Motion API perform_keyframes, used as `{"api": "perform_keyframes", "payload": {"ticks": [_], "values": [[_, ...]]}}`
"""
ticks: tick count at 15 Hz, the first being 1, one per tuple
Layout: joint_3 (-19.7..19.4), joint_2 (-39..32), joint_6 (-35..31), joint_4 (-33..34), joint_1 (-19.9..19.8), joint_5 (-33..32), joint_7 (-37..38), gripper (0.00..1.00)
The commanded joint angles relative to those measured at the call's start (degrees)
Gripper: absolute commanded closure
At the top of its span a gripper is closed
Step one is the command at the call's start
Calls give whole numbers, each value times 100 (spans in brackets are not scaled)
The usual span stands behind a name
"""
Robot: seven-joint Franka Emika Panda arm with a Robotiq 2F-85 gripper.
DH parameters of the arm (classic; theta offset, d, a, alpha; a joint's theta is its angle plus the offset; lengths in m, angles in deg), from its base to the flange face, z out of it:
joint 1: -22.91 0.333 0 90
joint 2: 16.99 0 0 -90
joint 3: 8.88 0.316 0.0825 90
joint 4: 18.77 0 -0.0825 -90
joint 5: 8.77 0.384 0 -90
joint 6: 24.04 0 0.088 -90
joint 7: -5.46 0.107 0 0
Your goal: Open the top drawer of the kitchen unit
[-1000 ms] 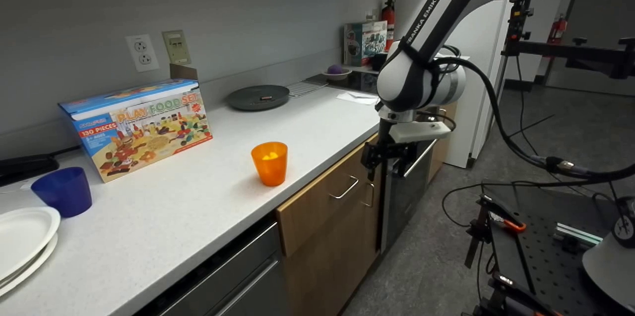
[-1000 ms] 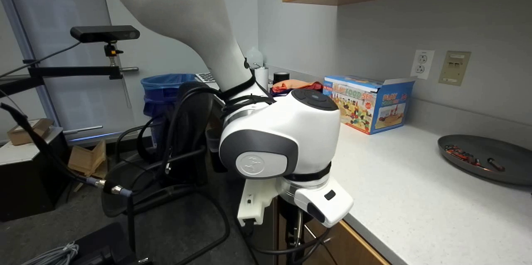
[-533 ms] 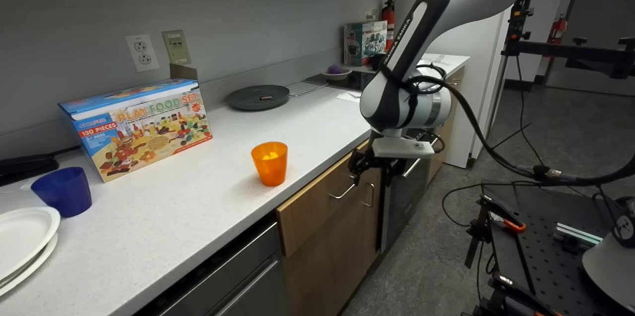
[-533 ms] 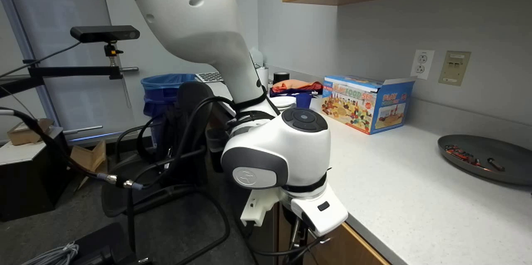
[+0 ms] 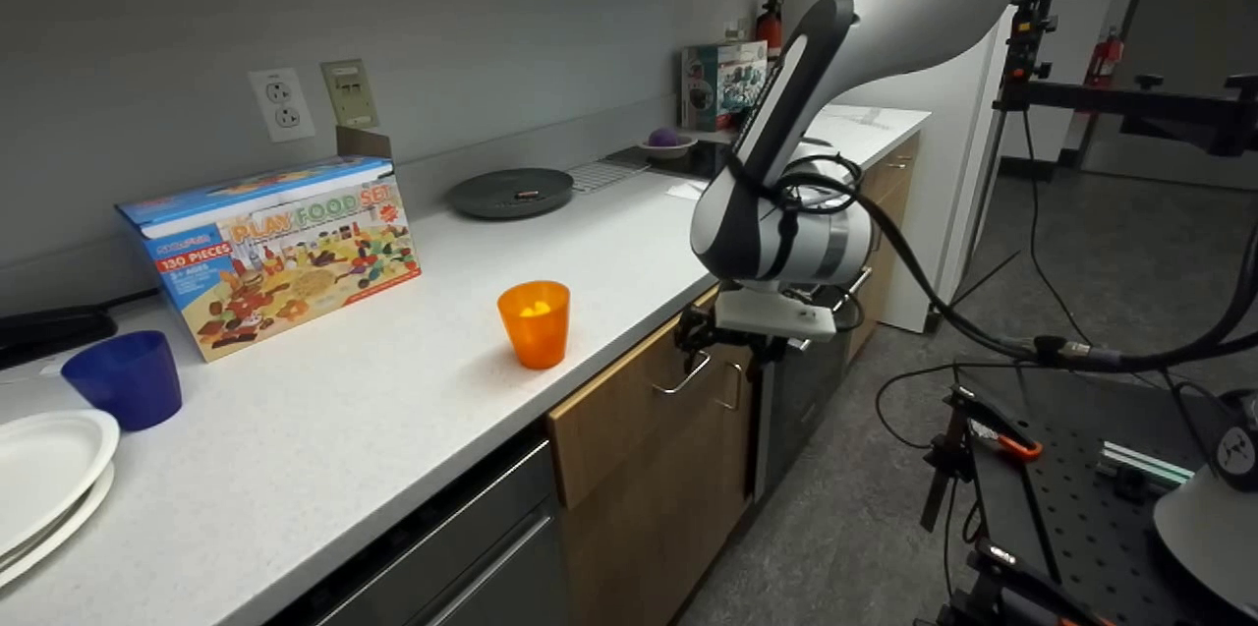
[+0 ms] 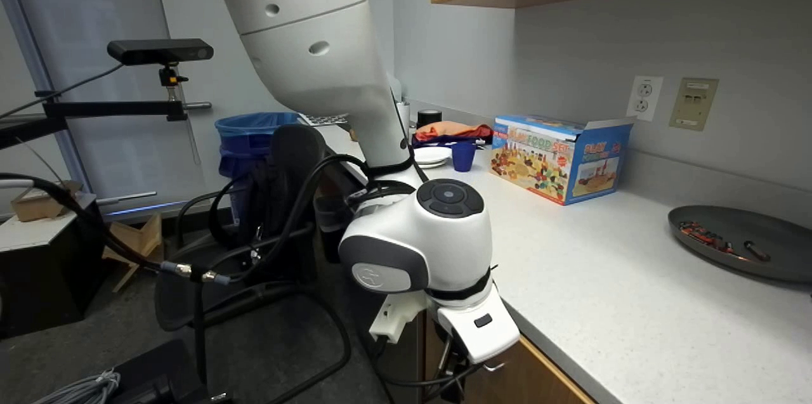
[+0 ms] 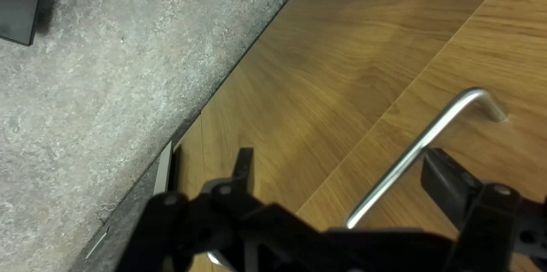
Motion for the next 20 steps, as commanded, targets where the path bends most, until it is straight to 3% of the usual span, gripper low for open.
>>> {"api": "perform_keyframes", "payload": {"ticks": [1,10,11,14,20], "values": [[450,-277,-536,14,-158,414,-76,0],[1431,-277,-1568,-360,-595,810,16,0],[1030,-279,-1177,-90,-866,486,-228,0],[794,-246,-999,26,-1094,294,-345,0],[-6,-325,-36,496,-1172,-260,-380,0]]}}
